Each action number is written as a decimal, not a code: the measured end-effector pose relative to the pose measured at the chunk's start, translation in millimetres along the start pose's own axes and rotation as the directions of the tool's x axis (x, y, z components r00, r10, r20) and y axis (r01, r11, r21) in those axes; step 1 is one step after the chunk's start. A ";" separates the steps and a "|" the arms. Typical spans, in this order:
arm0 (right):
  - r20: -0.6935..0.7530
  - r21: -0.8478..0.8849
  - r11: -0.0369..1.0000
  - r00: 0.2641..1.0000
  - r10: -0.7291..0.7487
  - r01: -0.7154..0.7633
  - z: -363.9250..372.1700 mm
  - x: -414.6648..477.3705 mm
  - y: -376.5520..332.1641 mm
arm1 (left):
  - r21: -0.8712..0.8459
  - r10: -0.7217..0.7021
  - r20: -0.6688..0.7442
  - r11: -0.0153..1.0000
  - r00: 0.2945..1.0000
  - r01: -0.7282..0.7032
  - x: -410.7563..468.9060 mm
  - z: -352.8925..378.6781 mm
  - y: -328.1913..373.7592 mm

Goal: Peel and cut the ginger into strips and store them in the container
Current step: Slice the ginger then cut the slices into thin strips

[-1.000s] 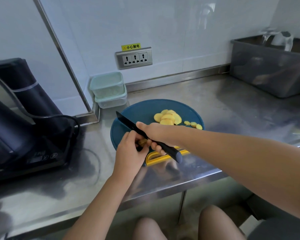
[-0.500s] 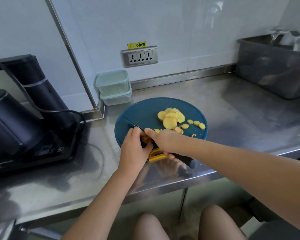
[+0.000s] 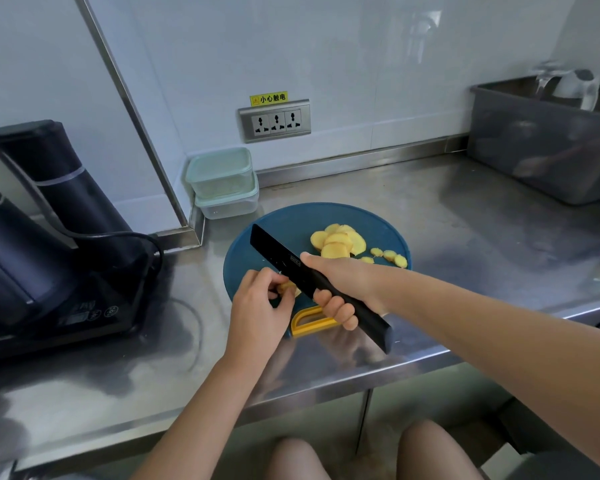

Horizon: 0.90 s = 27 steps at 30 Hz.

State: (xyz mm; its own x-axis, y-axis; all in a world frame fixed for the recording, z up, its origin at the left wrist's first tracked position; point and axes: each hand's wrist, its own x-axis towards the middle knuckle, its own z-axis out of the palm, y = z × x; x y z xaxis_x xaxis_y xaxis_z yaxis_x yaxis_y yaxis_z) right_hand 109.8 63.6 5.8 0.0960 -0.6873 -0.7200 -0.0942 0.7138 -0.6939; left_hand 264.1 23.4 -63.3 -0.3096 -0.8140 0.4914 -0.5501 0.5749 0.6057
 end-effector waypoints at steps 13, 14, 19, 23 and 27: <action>0.002 -0.057 0.998 0.999 0.033 -0.033 -0.1 -7.6 -7.1 | 0.035 0.031 0.010 0.999 0.999 -0.031 1.4 0.9 -0.2; 0.000 -0.061 0.998 0.999 0.035 -0.035 0.0 -7.6 -6.8 | 0.040 0.037 0.010 0.999 0.999 -0.037 1.5 0.9 -0.4; 0.003 -0.062 0.995 0.997 0.075 -0.075 0.4 -6.4 -7.4 | 0.038 0.034 0.023 0.999 0.999 -0.035 2.3 1.1 -1.0; 0.004 -0.064 0.993 0.995 0.099 -0.098 0.9 -4.3 -10.9 | 0.033 0.028 0.026 0.999 0.999 -0.029 3.9 0.6 -2.1; -0.059 -0.121 0.985 0.991 0.120 -0.127 7.2 0.1 -13.3 | 0.039 0.020 0.032 0.999 0.999 -0.022 4.4 0.7 -3.2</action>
State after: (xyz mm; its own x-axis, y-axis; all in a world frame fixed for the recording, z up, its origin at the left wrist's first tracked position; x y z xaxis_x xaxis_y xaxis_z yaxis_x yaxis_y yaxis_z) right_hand 118.2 55.0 15.0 0.0252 -0.6031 -0.7972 -0.2247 0.7737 -0.5924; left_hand 263.9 17.8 -63.5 -0.3454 -0.8044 0.4834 -0.5729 0.5887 0.5702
